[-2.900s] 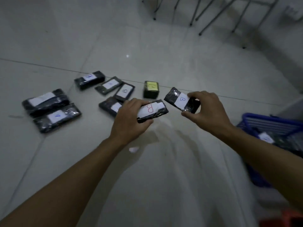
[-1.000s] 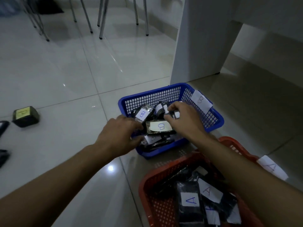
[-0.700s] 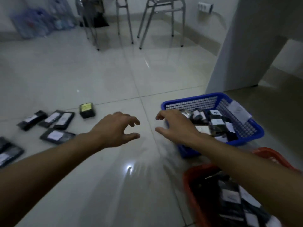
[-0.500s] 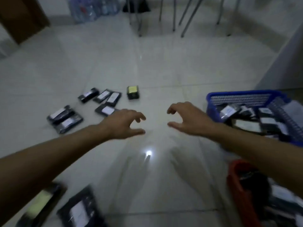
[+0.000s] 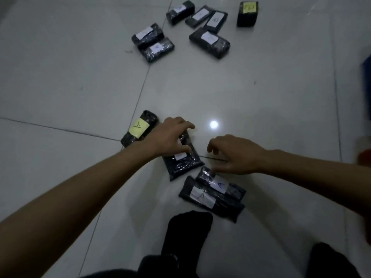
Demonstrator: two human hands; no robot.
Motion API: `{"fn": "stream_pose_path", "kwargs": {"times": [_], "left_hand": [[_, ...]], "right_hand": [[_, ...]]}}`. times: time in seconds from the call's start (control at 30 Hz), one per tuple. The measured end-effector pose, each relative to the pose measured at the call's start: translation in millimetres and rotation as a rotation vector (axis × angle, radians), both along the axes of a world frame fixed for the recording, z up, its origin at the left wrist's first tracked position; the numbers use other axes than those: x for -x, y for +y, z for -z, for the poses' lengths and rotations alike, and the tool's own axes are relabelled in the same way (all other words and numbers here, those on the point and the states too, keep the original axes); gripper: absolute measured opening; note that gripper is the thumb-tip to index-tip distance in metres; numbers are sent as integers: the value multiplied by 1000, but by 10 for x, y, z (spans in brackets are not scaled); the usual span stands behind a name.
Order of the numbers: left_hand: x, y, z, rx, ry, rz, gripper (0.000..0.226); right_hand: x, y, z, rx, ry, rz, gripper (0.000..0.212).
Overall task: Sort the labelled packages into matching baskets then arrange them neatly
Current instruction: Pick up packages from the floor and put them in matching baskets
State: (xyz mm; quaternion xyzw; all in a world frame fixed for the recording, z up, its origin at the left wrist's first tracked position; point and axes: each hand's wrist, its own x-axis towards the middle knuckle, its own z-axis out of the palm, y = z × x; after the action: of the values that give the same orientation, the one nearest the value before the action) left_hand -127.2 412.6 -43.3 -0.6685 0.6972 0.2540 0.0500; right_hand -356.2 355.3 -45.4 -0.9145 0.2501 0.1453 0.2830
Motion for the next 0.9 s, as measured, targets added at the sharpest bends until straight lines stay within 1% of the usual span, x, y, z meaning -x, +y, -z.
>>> {"fn": "stream_pose_path", "kwargs": {"times": [0.07,0.13,0.27,0.33,0.37,0.47,0.5,0.57,0.6,0.67,0.73,0.83,0.9], "left_hand": [[7,41,38,16,-49,-37,76],[-6,40,67,-16,-74,-100,83],[-49,-39,77,-75,-42,-159,100],[-52,-67,61,-84,-33,-162,101],[-46,-85,45,-94,-13,-170,95],[-31,-137,-9,-143,117,-235,60],[-32,-161,-25,-170,175,-272,53],[-11,-239,-89,-226,269,-327,44],[10,-316,-138,-238,286,-326,41],[88,-558,-303,-215,307,-303,34],[247,-903,-571,-148,386,-318,28],[668,-1409,-1033,-104,575,-336,29],[1020,-1676,-1243,-86,627,-287,31]], "right_hand": [[3,137,63,-4,50,-2,57],[21,221,128,9,83,-7,60],[17,306,219,-62,137,-8,60],[-6,275,226,-118,148,20,57],[-12,233,221,-129,142,35,53],[44,30,141,-104,97,65,38],[90,-52,95,-110,83,94,36],[226,-216,-10,-136,39,190,28],[310,-293,-70,-144,3,255,24],[496,-428,-196,-152,-77,404,22],[705,-569,-340,-141,-163,560,24],[1105,-782,-551,-127,-287,772,20],[1426,-887,-660,-148,-397,919,18]]}}
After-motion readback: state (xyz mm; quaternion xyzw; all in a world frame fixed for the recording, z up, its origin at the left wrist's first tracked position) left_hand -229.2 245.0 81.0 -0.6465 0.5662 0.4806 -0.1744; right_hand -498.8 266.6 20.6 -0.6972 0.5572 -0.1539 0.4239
